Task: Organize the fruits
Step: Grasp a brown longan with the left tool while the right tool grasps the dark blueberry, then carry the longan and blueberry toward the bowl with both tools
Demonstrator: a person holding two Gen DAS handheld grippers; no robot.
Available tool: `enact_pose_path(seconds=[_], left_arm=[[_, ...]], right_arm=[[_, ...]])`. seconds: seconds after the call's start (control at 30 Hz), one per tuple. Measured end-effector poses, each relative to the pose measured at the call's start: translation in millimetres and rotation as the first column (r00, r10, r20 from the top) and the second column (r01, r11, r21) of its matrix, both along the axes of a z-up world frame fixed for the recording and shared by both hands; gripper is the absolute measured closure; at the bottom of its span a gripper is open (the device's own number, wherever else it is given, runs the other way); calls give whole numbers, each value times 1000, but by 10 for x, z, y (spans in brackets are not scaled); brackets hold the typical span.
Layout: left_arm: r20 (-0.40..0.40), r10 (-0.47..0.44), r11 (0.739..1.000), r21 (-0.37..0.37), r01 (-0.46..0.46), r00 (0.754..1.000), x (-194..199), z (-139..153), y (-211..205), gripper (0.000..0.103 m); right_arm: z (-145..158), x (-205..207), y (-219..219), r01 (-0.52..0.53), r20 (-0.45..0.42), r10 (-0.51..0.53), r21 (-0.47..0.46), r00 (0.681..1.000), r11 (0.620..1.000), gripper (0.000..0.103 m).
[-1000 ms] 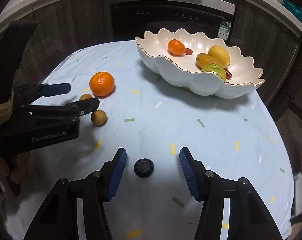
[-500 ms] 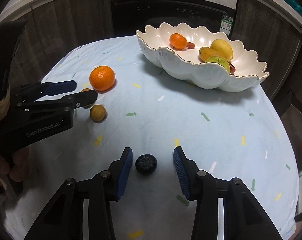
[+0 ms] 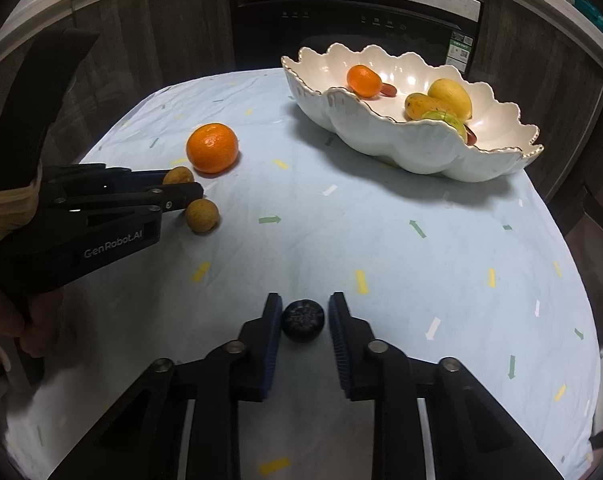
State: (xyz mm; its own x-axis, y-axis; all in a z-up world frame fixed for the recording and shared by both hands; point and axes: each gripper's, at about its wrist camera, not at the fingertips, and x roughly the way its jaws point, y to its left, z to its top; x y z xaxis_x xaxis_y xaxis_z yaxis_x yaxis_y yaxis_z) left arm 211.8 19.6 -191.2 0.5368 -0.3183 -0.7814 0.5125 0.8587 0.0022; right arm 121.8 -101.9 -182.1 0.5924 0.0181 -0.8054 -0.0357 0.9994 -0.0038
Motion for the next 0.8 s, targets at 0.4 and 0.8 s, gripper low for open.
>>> enact_pose_path(seconds=[0.4, 0.8], left_arm=[[9, 25, 1000, 6, -25, 1000, -106, 71, 31, 77], [46, 60, 998, 24, -61, 997, -304, 301, 69, 77]], right_arm=[[72, 0, -45, 5, 12, -5, 8, 1000, 1000, 81], [262, -56, -75, -11, 54, 10, 26, 999, 1000, 81]])
